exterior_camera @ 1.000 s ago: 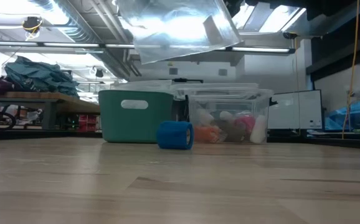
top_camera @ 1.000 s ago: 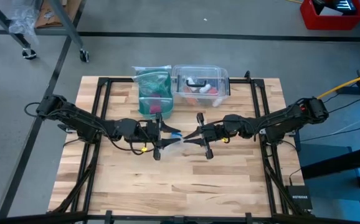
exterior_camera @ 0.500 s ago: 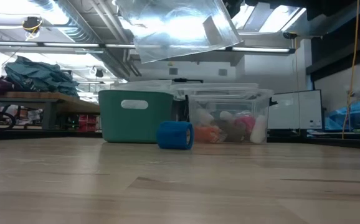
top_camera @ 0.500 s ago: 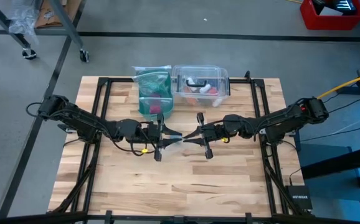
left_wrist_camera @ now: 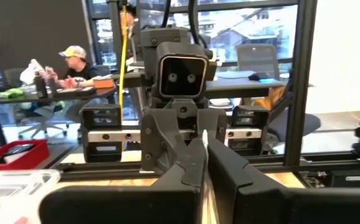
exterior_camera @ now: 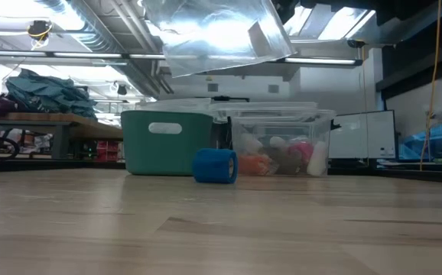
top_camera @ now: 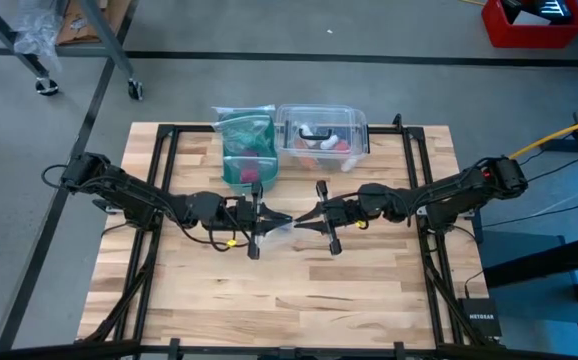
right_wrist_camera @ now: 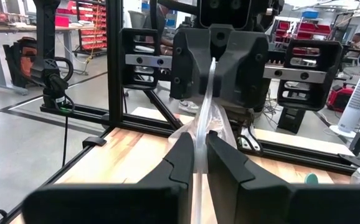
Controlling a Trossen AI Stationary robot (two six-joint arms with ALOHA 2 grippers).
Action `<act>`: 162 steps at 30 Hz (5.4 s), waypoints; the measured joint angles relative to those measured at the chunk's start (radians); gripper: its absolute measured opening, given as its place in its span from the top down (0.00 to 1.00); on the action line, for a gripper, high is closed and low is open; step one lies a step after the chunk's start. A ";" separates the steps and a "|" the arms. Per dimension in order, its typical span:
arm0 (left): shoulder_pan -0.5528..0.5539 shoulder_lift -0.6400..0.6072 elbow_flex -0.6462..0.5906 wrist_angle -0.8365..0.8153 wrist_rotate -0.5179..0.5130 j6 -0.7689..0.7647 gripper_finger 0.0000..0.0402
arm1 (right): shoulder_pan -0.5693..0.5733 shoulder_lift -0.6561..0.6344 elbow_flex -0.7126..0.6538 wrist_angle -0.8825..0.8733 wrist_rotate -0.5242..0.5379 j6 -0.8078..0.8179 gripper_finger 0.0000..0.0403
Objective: Roll bandage
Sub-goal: Open the transparent zip bag
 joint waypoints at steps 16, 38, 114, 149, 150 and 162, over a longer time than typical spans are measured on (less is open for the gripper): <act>-0.001 0.001 -0.002 -0.006 -0.071 0.019 1.00 | -0.001 -0.002 0.003 -0.088 -0.006 0.001 0.91; -0.019 -0.092 -0.002 0.001 -0.093 0.119 1.00 | 0.000 -0.001 0.000 -0.126 -0.053 0.009 0.91; -0.084 -0.096 0.000 -0.238 -0.046 -0.003 0.76 | 0.000 0.001 -0.001 -0.289 -0.117 0.017 0.91; -0.109 -0.096 0.000 -0.297 -0.038 -0.131 0.76 | 0.000 0.000 0.000 -0.179 -0.207 -0.027 0.91; -0.109 -0.096 0.000 -0.282 -0.038 -0.129 0.76 | 0.000 0.000 0.000 -0.180 -0.197 -0.027 0.91; -0.087 -0.096 0.000 -0.229 -0.038 -0.105 0.76 | 0.000 0.000 0.000 -0.181 -0.164 -0.027 0.91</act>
